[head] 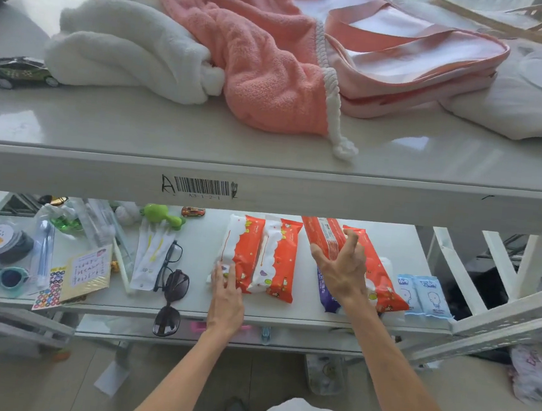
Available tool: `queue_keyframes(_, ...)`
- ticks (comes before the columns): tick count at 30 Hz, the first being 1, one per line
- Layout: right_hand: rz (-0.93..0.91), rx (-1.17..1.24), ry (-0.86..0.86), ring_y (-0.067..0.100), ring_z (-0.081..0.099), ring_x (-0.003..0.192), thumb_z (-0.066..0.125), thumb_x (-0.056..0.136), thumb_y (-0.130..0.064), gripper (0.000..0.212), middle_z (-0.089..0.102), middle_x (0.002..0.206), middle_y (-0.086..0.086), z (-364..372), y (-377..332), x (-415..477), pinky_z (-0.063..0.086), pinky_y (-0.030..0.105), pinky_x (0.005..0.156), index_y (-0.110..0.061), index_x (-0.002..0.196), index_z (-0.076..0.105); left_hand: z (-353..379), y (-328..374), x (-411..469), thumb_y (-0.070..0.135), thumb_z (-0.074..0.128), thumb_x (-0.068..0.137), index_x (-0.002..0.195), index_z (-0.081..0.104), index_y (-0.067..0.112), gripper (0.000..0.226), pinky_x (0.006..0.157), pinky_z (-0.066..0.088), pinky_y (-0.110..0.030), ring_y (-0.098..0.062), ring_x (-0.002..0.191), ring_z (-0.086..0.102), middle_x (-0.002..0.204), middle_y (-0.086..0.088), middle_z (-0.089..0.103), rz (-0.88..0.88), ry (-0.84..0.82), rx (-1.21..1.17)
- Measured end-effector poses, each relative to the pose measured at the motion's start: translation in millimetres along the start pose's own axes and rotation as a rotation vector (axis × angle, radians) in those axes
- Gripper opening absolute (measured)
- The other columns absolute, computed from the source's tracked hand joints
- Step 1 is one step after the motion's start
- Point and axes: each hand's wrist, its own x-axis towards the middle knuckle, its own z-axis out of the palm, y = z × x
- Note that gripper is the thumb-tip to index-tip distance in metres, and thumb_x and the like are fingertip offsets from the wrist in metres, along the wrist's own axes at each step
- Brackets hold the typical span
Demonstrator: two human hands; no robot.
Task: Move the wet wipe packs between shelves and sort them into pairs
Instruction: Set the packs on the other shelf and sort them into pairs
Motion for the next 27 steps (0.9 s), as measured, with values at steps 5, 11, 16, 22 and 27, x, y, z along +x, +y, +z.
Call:
queue_keyframes(5, 0.263, 0.743, -0.558, 0.017, 0.063, 0.07, 0.069, 0.08, -0.07, 0.073, 0.066, 0.09, 0.005, 7, -8, -14, 0.052, 0.027, 0.058, -0.01, 0.121, 0.062, -14, 23, -8, 0.03, 0.052, 0.103, 0.139, 0.06, 0.016, 0.039, 0.112, 0.039, -0.048, -0.032, 0.143, 0.044, 0.152, -0.013, 0.049, -0.049, 0.195, -0.078)
queue_keyframes(11, 0.461, 0.937, -0.859, 0.03, 0.066, 0.097, 0.055, 0.105, -0.046, 0.041, 0.068, 0.115, 0.014, 44, -10, -49, 0.056, 0.042, 0.088, -0.013, 0.126, 0.067, -49, 61, -17, 0.042, 0.057, 0.105, 0.134, 0.057, 0.016, 0.039, 0.068, 0.054, -0.018, -0.009, 0.099, 0.071, 0.121, -0.001, 0.074, -0.195, -0.159, -0.985)
queue_keyframes(16, 0.377, 0.783, -0.813, 0.028, 0.075, 0.102, 0.046, 0.11, -0.04, 0.027, 0.076, 0.111, 0.005, 58, -30, -60, 0.063, 0.041, 0.087, -0.022, 0.119, 0.063, -67, 37, -2, 0.029, 0.073, 0.096, 0.135, 0.055, 0.008, 0.047, 0.058, 0.058, -0.015, -0.016, 0.098, 0.072, 0.122, -0.011, 0.071, -0.169, -0.096, -0.909)
queue_keyframes(22, 0.166, 0.316, -0.649, 0.023, 0.075, 0.104, 0.061, 0.088, -0.051, 0.041, 0.077, 0.112, 0.004, 99, -15, -33, 0.058, 0.053, 0.1, -0.026, 0.121, 0.065, -90, 25, 49, 0.027, 0.073, 0.097, 0.117, 0.066, 0.007, 0.029, 0.079, 0.064, -0.04, -0.032, 0.1, 0.075, 0.104, -0.011, 0.077, -0.117, -0.049, -0.733)
queue_keyframes(27, 0.05, 0.073, -0.465, 0.022, 0.069, 0.106, 0.059, 0.103, -0.015, 0.033, 0.071, 0.125, 0.01, 64, -35, -36, 0.061, 0.024, 0.085, -0.012, 0.135, 0.06, -83, 5, 91, 0.042, 0.062, 0.095, 0.113, 0.067, 0.01, 0.037, 0.098, 0.055, -0.051, -0.038, 0.111, 0.065, 0.113, -0.017, 0.07, -0.153, -0.048, -0.346)
